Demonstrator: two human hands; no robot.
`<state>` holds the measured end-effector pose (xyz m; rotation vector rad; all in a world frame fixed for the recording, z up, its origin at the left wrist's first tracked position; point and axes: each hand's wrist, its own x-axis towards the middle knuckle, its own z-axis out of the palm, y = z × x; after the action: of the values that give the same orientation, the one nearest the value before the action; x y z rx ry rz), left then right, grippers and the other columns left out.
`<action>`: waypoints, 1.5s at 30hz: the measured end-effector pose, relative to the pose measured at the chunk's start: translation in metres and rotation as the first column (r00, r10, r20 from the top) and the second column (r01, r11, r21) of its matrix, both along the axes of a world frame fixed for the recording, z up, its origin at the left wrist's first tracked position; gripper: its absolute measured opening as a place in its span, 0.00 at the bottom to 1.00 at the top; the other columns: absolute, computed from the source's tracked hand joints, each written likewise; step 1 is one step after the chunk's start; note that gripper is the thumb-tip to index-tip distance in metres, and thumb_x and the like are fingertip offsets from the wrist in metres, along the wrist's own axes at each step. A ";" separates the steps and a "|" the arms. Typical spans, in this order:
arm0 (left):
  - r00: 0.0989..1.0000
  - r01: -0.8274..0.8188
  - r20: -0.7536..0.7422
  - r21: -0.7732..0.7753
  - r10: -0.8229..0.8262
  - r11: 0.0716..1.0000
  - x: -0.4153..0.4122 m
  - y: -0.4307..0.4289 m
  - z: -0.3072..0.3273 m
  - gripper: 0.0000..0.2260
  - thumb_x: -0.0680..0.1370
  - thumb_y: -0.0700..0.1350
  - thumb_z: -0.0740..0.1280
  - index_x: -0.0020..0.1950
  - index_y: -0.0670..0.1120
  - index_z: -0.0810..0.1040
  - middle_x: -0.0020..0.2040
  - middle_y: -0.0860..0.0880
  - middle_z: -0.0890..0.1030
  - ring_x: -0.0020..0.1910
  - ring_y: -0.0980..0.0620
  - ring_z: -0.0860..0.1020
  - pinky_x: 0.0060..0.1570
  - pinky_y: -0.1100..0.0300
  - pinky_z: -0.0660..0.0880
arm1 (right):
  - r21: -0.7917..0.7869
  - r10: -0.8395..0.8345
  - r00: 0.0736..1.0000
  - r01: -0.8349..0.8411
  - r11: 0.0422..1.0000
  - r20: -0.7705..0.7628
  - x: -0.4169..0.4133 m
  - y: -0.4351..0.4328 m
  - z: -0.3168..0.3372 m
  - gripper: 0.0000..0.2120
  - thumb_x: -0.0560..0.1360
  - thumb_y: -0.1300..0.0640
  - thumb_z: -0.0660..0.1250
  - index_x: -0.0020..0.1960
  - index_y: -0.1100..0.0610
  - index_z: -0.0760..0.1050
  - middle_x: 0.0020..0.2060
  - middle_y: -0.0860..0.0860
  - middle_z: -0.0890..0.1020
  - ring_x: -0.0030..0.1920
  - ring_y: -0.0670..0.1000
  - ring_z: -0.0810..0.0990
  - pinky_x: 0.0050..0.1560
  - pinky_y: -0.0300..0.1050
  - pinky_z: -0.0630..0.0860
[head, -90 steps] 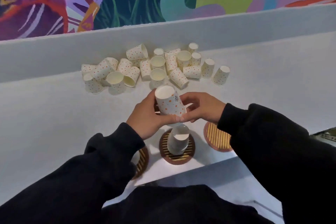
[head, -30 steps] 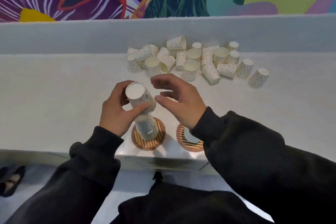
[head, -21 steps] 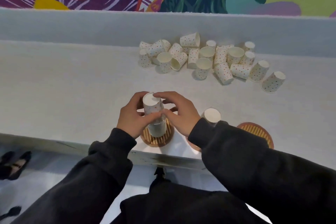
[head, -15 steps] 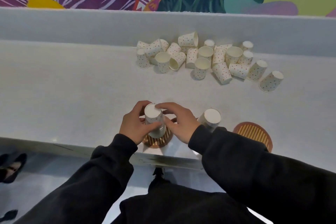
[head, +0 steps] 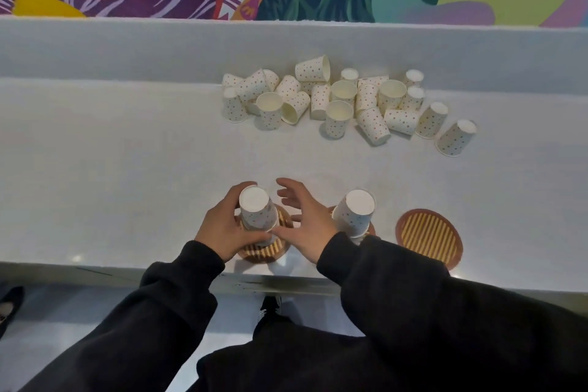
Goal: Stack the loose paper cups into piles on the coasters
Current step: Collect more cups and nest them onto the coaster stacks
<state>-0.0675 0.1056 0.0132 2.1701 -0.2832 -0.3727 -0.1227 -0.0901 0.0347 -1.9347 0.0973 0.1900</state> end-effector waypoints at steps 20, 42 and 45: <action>0.987 0.000 0.161 0.133 -0.022 0.991 0.244 -0.033 0.084 0.20 0.71 0.45 0.80 0.61 0.53 0.80 0.53 0.52 0.82 0.50 0.50 0.80 0.48 0.60 0.75 | -0.056 -0.241 0.970 0.240 0.969 -0.014 0.211 -0.061 0.073 0.23 0.71 0.54 0.78 0.63 0.50 0.75 0.59 0.50 0.80 0.57 0.52 0.80 0.60 0.54 0.80; 0.903 0.053 0.273 0.693 -0.331 0.719 0.373 -0.045 -0.009 0.30 0.76 0.60 0.69 0.75 0.52 0.69 0.71 0.48 0.72 0.68 0.43 0.69 0.61 0.49 0.70 | -0.729 -0.115 0.981 -0.036 0.683 -0.157 0.336 -0.015 -0.019 0.35 0.69 0.39 0.73 0.72 0.51 0.68 0.64 0.53 0.75 0.63 0.60 0.75 0.61 0.57 0.75; 0.944 0.005 0.283 0.497 -0.168 0.868 0.372 -0.039 -0.001 0.26 0.76 0.58 0.70 0.72 0.51 0.72 0.66 0.48 0.77 0.63 0.43 0.73 0.59 0.47 0.73 | -0.661 -0.122 0.990 0.047 0.749 -0.069 0.334 -0.026 -0.012 0.32 0.70 0.43 0.75 0.70 0.52 0.71 0.63 0.52 0.77 0.63 0.58 0.77 0.62 0.53 0.74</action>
<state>0.3047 0.0671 0.0119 2.7340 -0.5149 -0.1469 0.2117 -0.1160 0.0226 -2.6261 0.3677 0.2180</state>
